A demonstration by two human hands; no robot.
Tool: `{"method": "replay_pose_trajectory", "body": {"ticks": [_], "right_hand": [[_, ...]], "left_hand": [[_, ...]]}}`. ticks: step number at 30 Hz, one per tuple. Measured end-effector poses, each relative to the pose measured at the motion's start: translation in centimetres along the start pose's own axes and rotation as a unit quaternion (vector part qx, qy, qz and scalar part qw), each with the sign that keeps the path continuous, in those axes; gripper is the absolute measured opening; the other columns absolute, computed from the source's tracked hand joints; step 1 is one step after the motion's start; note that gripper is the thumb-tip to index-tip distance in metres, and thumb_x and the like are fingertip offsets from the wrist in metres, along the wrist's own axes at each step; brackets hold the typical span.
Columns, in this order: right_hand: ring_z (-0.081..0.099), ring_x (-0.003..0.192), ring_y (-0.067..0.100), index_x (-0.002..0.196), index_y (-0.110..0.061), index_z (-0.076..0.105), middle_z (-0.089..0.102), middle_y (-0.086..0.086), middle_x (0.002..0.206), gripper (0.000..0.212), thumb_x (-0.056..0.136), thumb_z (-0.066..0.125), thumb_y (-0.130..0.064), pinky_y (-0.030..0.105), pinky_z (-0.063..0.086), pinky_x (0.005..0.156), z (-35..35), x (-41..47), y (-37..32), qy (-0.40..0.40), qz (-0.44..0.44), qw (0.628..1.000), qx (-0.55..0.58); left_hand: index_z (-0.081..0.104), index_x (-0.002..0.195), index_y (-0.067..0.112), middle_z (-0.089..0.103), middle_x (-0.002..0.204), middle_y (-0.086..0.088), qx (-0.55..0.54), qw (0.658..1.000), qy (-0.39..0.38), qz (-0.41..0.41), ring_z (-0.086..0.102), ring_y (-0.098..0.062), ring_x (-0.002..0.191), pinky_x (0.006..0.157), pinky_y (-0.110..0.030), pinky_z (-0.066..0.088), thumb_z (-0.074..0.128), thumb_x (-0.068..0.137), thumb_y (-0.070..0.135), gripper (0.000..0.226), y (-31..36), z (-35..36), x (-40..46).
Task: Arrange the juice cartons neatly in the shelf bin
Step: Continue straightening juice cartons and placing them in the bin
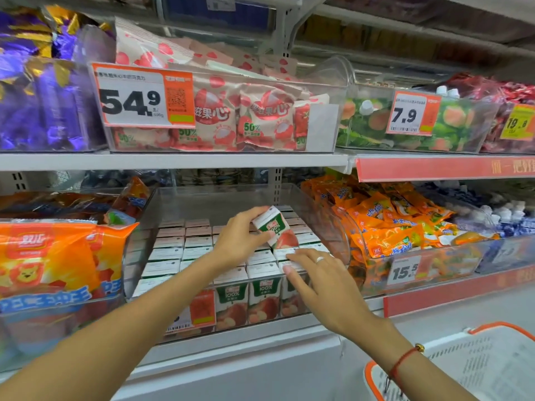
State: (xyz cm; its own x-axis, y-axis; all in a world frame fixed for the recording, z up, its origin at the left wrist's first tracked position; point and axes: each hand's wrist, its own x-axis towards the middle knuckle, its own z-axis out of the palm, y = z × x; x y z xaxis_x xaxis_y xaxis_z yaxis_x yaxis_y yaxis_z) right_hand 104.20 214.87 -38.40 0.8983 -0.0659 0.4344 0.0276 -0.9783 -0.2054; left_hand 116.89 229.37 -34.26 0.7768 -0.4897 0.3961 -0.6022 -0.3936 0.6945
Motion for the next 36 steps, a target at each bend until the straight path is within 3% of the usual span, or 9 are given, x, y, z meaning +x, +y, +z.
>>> {"method": "replay_pose_trajectory", "body": {"ticks": [4,9,12,16,23,25,30,33,36], "right_hand": [[0.042,0.13,0.011,0.134,-0.029,0.053,0.051,-0.009,0.14,0.049,0.099,0.028,-0.054,0.03,0.027,0.107,0.0,0.0,0.0,0.001,-0.001,1.0,0.003],[0.041,0.13,0.011,0.135,-0.028,0.052,0.05,-0.009,0.141,0.05,0.1,0.028,-0.053,0.029,0.026,0.107,0.0,0.0,0.1,-0.004,-0.002,1.0,0.01],[0.041,0.13,0.011,0.135,-0.028,0.052,0.05,-0.009,0.14,0.049,0.1,0.028,-0.053,0.029,0.026,0.106,-0.1,-0.1,0.1,-0.005,-0.001,1.0,0.012],[0.041,0.131,0.012,0.136,-0.028,0.052,0.049,-0.008,0.141,0.05,0.1,0.028,-0.053,0.03,0.026,0.107,0.0,0.0,0.1,-0.006,-0.004,1.0,0.008],[0.036,0.134,0.01,0.139,-0.03,0.048,0.045,-0.01,0.145,0.05,0.1,0.027,-0.053,0.028,0.022,0.11,-0.3,0.0,0.0,-0.022,-0.004,1.0,0.01],[0.039,0.133,0.01,0.137,-0.03,0.05,0.048,-0.01,0.142,0.049,0.1,0.028,-0.053,0.03,0.026,0.109,-0.8,0.2,0.0,-0.039,-0.004,0.999,0.028],[0.049,0.121,0.016,0.13,-0.024,0.055,0.056,-0.003,0.133,0.035,0.102,0.04,-0.039,0.037,0.044,0.096,-1.9,3.3,1.0,-0.036,-0.008,0.997,0.072],[0.05,0.125,0.022,0.131,-0.018,0.057,0.056,0.004,0.136,0.034,0.102,0.044,-0.03,0.04,0.046,0.098,-1.5,7.2,1.3,-0.048,-0.009,0.998,0.043],[0.052,0.126,0.022,0.132,-0.013,0.057,0.057,0.006,0.138,0.035,0.1,0.048,-0.023,0.034,0.042,0.102,-0.6,11.0,1.4,-0.105,-0.005,0.994,0.03]], "left_hand": [[0.048,0.141,0.027,0.066,0.126,0.003,0.098,0.991,-0.09,0.03,0.062,-0.016,0.109,0.097,-0.042,0.049,0.066,0.091,0.022,0.053,1.4,-1.4,1.7],[0.04,0.147,0.018,0.049,0.146,-0.005,0.218,0.945,-0.239,0.037,0.052,-0.024,0.124,0.097,-0.027,0.038,0.057,0.098,0.028,0.053,3.0,-0.8,3.7],[0.043,0.145,0.011,0.043,0.151,-0.005,0.231,0.934,-0.27,0.023,0.043,-0.023,0.135,0.11,-0.03,0.034,0.056,0.098,0.023,0.051,2.2,0.1,3.8],[0.049,0.142,0.019,0.051,0.143,-0.002,0.194,0.952,-0.237,0.025,0.052,-0.022,0.123,0.102,-0.031,0.04,0.055,0.098,0.026,0.045,0.7,0.5,3.2],[0.057,0.134,0.026,0.049,0.145,0.002,0.192,0.966,-0.171,0.042,0.039,-0.02,0.136,0.111,-0.04,0.033,0.045,0.102,0.03,0.034,-0.7,0.5,1.1],[0.056,0.133,0.029,0.046,0.145,0.003,0.189,0.971,-0.141,0.037,0.035,-0.02,0.136,0.112,-0.041,0.03,0.043,0.103,0.033,0.034,-0.5,-0.1,0.0],[0.061,0.12,0.037,0.056,0.13,0.018,0.247,0.966,0.001,0.076,0.047,-0.006,0.123,0.093,-0.034,0.046,0.037,0.097,0.051,0.036,-2.0,-3.6,-5.9],[0.06,0.121,0.038,0.056,0.124,0.023,0.286,0.953,-0.023,0.098,0.048,-0.001,0.116,0.087,-0.029,0.049,0.021,0.092,0.067,0.057,-3.0,-5.4,-8.4],[0.059,0.122,0.04,0.056,0.123,0.023,0.307,0.944,-0.059,0.102,0.048,0.0,0.113,0.08,-0.022,0.043,0.01,0.09,0.071,0.066,-3.2,-5.5,-8.5]]}}
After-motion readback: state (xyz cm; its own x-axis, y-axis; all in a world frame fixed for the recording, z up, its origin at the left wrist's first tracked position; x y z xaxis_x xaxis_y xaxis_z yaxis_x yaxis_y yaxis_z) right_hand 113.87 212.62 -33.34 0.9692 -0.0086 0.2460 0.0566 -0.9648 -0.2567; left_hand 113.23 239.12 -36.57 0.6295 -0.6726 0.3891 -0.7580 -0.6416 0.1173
